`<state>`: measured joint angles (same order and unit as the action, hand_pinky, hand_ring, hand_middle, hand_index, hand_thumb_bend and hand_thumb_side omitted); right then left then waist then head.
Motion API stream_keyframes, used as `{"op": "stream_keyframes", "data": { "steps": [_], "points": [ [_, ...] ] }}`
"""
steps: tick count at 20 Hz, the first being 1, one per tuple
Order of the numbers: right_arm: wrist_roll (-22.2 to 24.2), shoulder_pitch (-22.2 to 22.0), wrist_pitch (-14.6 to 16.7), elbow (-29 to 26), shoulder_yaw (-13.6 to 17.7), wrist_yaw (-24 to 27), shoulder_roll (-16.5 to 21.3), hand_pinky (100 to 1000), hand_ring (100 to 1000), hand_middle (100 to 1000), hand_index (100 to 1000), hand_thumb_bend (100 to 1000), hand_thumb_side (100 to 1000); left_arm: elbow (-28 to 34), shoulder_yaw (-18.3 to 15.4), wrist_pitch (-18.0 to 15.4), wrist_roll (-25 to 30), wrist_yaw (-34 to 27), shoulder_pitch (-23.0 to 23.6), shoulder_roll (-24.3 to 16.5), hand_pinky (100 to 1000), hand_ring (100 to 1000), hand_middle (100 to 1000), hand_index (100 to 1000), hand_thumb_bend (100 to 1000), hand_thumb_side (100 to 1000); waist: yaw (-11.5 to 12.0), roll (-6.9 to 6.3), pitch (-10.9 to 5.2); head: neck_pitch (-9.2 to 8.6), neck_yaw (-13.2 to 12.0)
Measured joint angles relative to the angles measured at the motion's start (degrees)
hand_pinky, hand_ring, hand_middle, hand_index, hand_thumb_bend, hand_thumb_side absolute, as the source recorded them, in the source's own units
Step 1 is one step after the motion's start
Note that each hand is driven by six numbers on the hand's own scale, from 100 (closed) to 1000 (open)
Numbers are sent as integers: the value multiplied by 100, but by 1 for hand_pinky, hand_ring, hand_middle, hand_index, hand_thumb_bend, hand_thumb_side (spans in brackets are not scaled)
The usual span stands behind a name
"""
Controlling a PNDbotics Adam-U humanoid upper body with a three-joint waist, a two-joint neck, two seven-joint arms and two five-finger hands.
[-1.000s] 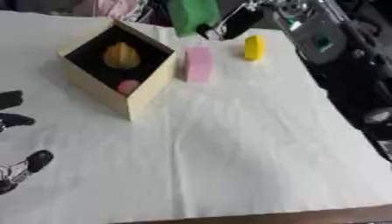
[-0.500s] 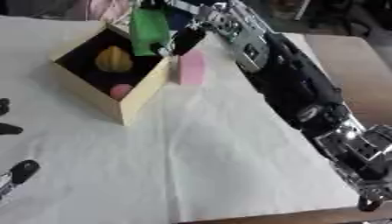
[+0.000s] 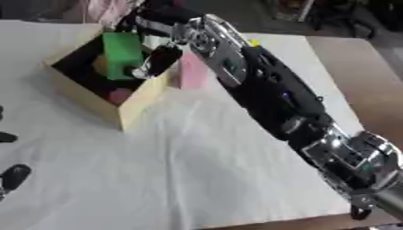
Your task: Pick up objects on the table and place them in the box.
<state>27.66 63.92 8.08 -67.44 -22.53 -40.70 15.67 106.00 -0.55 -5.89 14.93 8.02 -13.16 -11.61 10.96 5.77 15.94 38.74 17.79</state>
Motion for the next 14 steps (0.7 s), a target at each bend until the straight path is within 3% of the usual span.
{"op": "stream_keyframes", "data": {
  "steps": [7, 14],
  "points": [
    [70, 0, 9, -191, -42, 60, -31, 769, 712, 766, 901, 483, 440, 0, 0, 11, -10, -1, -1, 0, 768, 643, 838, 809, 687, 415, -33, 0, 0, 0, 4],
    [-310, -77, -376, 33, 438, 170, 377, 799, 763, 853, 941, 485, 421, 0, -1, 17, -16, -1, 1, 0, 768, 642, 838, 809, 684, 418, -63, 0, 0, -5, -4]
  ]
}}
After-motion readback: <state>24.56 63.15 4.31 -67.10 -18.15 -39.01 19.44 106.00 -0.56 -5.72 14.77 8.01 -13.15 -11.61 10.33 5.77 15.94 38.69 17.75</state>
